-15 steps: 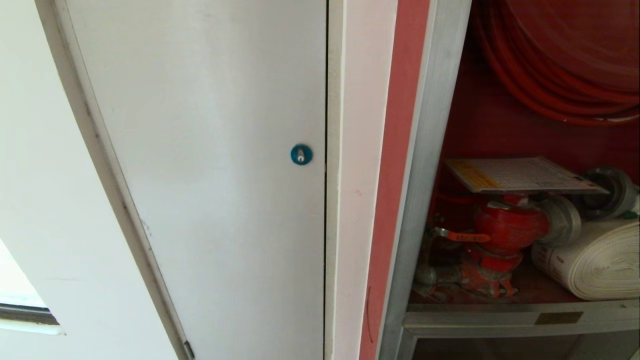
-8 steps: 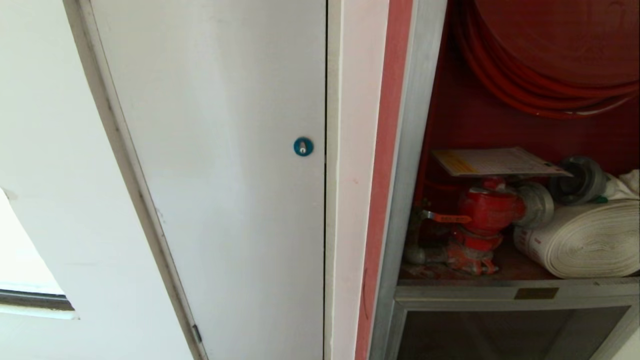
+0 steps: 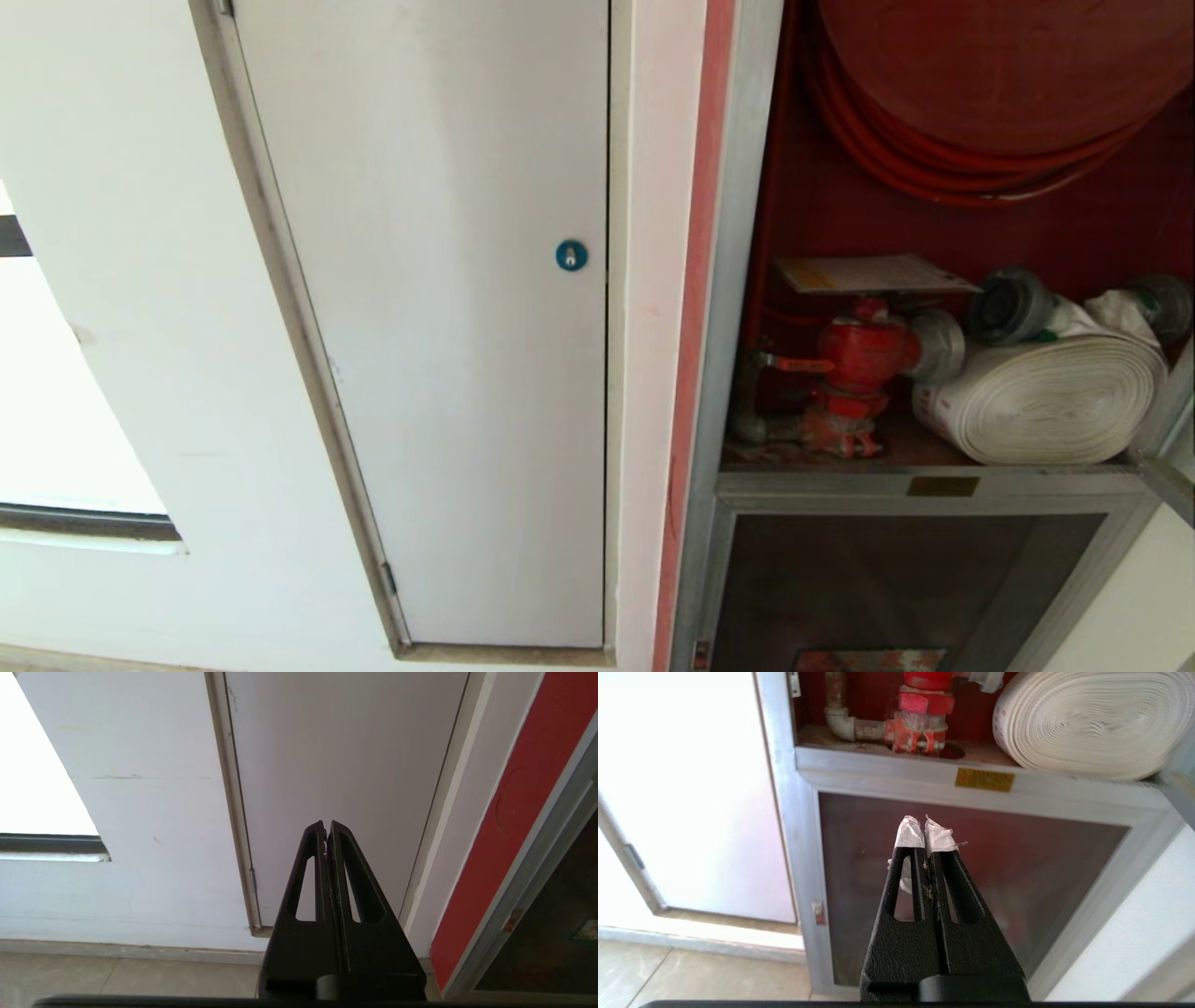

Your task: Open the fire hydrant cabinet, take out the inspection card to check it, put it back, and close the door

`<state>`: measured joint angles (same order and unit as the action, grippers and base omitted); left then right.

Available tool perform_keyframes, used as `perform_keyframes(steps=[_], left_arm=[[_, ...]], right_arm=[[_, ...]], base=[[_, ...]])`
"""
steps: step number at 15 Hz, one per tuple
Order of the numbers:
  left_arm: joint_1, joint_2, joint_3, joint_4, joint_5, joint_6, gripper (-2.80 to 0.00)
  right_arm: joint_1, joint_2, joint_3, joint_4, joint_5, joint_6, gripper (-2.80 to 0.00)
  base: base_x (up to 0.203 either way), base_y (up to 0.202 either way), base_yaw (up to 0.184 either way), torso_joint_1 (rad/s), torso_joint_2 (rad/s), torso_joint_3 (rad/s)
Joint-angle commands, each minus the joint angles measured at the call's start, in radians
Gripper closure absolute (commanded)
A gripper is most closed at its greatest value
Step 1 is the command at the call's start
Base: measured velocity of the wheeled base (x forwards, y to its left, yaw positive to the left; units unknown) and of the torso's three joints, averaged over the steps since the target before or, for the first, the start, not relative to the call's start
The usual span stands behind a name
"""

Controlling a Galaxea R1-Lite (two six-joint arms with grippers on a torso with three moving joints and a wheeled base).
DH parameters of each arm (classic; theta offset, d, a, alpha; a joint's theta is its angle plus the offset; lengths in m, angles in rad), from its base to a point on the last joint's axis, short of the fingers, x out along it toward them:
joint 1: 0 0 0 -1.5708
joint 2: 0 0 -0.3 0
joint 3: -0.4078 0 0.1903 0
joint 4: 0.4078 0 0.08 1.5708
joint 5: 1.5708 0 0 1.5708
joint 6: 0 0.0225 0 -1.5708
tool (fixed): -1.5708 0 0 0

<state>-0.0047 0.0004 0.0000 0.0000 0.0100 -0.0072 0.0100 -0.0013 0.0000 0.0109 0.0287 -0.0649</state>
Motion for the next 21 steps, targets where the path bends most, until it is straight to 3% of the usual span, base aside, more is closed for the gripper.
perform_keyframes(steps=[1, 13, 21], left_arm=[[0.0, 0.001, 0.0, 0.0, 0.001, 0.0, 0.0], [0.0, 0.0, 0.0, 0.0, 0.001, 0.0, 0.0], [0.0, 0.0, 0.0, 0.0, 0.001, 0.0, 0.0]], right_arm=[[0.0, 0.001, 0.0, 0.0, 0.0, -0.001, 0.0], [0.001, 0.001, 0.0, 0.0, 0.0, -0.001, 0.0], [0.0, 0.0, 0.0, 0.0, 0.0, -0.001, 0.0]], base=[[-0.194, 0.0, 0.002, 0.002, 0.01, -0.002], [-0.189, 0.0, 0.001, 0.002, 0.0, 0.001], [0.0, 0.0, 0.0, 0.0, 0.0, 0.0]])
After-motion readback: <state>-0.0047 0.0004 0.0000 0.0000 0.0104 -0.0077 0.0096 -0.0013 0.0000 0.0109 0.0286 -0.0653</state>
